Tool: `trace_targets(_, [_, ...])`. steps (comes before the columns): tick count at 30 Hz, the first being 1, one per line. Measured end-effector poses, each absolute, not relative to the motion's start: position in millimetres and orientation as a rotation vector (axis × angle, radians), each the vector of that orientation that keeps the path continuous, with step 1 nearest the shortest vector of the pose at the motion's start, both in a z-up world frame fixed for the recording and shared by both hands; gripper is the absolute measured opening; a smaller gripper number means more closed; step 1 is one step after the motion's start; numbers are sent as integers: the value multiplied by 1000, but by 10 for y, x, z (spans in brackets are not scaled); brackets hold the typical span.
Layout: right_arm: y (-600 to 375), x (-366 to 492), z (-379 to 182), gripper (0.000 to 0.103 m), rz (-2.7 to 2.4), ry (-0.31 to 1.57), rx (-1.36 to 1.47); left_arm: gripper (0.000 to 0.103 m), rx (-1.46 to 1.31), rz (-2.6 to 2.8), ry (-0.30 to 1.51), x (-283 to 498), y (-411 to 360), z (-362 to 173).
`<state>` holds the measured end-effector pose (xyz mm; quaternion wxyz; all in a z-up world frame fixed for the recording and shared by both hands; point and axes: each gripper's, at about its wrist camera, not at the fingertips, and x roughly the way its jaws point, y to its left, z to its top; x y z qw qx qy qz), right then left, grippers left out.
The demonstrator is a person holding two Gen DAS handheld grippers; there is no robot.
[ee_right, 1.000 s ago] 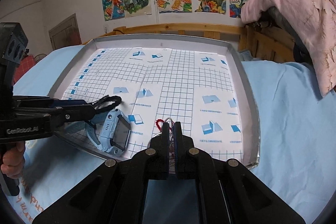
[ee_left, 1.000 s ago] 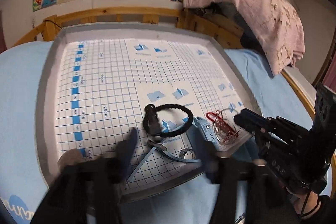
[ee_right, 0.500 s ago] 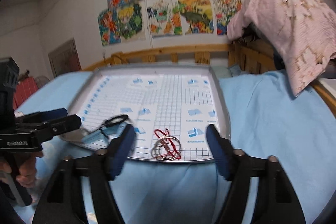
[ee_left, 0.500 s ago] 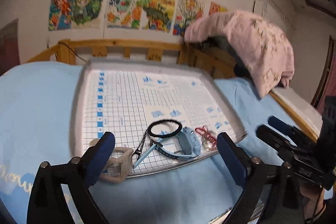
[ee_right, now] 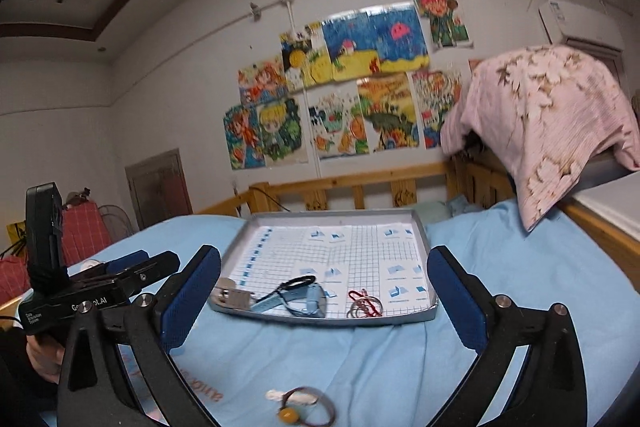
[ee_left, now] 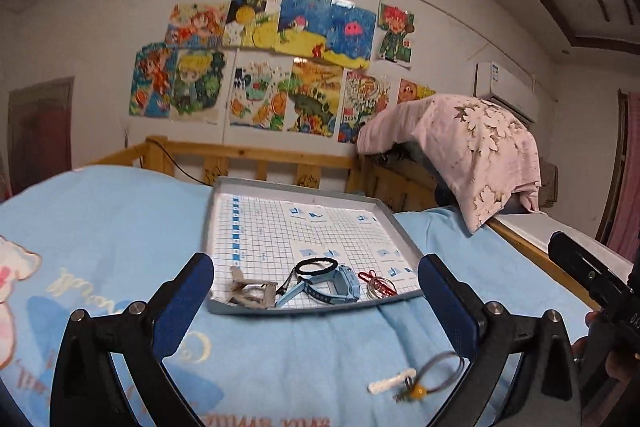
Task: Organize jewelry
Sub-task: 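Withdraw both tools and lower them toward the hair clip and cord bracelet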
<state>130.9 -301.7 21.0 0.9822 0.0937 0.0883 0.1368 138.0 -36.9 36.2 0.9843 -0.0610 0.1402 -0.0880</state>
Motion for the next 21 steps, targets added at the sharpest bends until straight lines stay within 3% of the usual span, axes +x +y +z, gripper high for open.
trace_targets(21, [-2993, 293, -254, 102, 209, 263, 126, 103, -78, -165, 336, 440, -383, -78])
